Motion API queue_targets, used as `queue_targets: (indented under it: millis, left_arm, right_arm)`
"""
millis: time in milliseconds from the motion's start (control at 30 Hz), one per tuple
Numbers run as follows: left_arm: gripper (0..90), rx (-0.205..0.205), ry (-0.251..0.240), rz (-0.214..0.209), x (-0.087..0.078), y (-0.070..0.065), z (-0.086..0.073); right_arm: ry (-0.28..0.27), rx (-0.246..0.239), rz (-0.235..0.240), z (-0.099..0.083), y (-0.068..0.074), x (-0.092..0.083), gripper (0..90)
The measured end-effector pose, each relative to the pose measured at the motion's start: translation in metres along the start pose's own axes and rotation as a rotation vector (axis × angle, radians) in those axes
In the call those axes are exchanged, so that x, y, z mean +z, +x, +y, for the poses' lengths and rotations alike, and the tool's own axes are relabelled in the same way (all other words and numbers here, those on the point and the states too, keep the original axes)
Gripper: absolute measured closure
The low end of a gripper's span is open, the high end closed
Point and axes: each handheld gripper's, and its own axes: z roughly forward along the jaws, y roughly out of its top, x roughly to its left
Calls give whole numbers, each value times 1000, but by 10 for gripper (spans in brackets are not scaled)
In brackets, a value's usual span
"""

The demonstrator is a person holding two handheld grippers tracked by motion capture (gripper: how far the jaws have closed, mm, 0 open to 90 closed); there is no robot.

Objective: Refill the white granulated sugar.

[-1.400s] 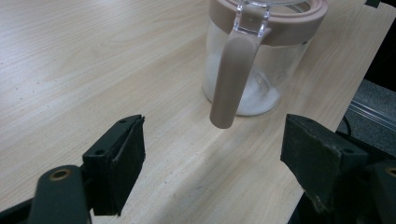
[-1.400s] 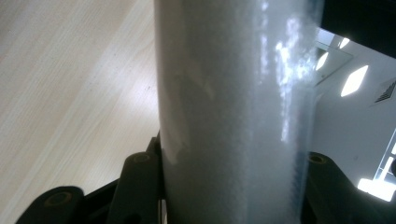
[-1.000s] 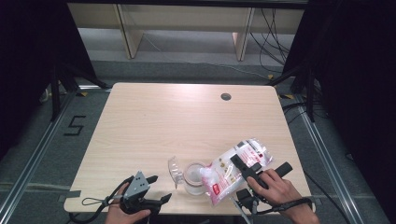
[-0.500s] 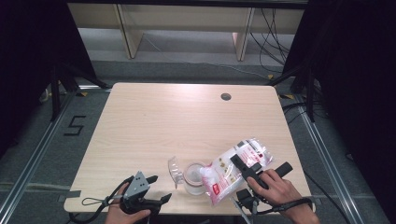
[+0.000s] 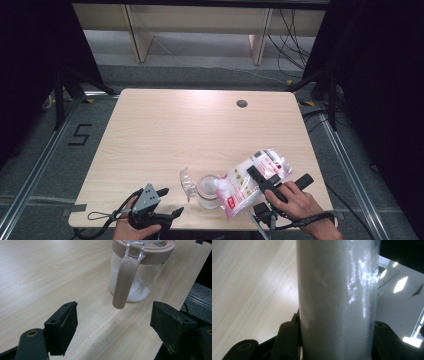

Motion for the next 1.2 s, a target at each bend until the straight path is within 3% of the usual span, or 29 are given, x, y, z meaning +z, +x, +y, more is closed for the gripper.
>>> queue_targets:
  millis: [467,533,933,1000,1133,1200]
  left_arm:
    - [214,6,0,-1,0,0,0]
    - [214,-19,0,2,0,-1,0]
    - [214,-20,0,1,0,-1,0]
    - [214,7,0,-1,0,0,0]
    - [214,5,0,-1,0,0,0]
    - [214,-21,0,1,0,-1,0]
  right_arm:
    - [-8,-5,3,1,0,0,619]
    - [-4,-10,5,1,0,-1,624]
    - [-9,-28,-2,2,0,-1,640]
    - [-10,-27,-1,2,-1,-1,640]
    - [-8,-38,-1,2,-1,-2,644]
    - [-8,-40,1,3,-2,-2,646]
